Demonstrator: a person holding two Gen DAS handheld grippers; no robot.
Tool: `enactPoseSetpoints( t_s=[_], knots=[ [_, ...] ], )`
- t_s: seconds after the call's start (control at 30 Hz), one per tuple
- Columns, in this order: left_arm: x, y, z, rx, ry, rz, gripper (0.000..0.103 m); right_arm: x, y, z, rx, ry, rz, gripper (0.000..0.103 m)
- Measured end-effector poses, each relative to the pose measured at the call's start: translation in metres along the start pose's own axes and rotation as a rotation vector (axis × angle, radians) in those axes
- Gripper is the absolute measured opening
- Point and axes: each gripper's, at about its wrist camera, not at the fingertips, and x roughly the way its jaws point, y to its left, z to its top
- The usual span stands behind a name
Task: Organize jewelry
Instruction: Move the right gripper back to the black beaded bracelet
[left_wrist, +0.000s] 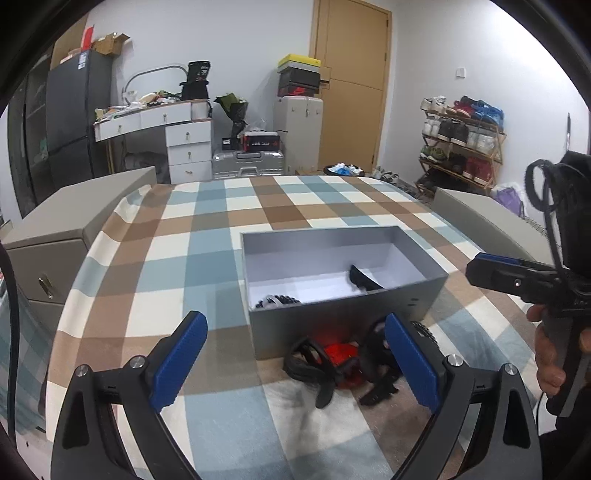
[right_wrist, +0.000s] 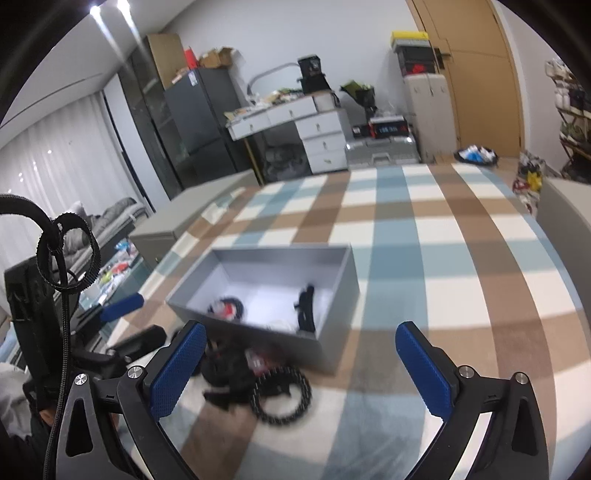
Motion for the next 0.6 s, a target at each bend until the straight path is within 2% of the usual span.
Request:
enactPoseSetpoints(
  t_s=[0.17, 0.27, 0.33, 0.43, 0.57, 0.6],
  knots=[
    [-0.004, -0.01, -0.011, 0.058, 0.003, -0.014, 0.095, 0.0, -0.003, -0.018, 0.003, 0.06, -0.008, 0.103],
    [-0.001, -0.013, -0.017, 0.083, 0.02, 0.022, 0.095, 0.003, 0.001, -0.029, -0.033, 0.095, 0.003, 0.103],
    [0.001, -0.011, -0.019, 0.082, 0.027, 0.019, 0.095, 0.005, 0.008, -0.033, -0.064, 0.106, 0.001, 0.102],
    [0.005, -0.009, -0.022, 0.085, 0.034, 0.018, 0.094, 0.011, 0.015, -0.037, -0.095, 0.125, 0.015, 0.093],
    [0.007, -0.007, -0.024, 0.079, 0.054, 0.01, 0.095, 0.02, 0.019, -0.043, -0.125, 0.167, 0.033, 0.087],
    [0.007, -0.006, -0.024, 0.074, 0.056, 0.0, 0.094, 0.021, 0.019, -0.044, -0.128, 0.178, 0.041, 0.082]
  ],
)
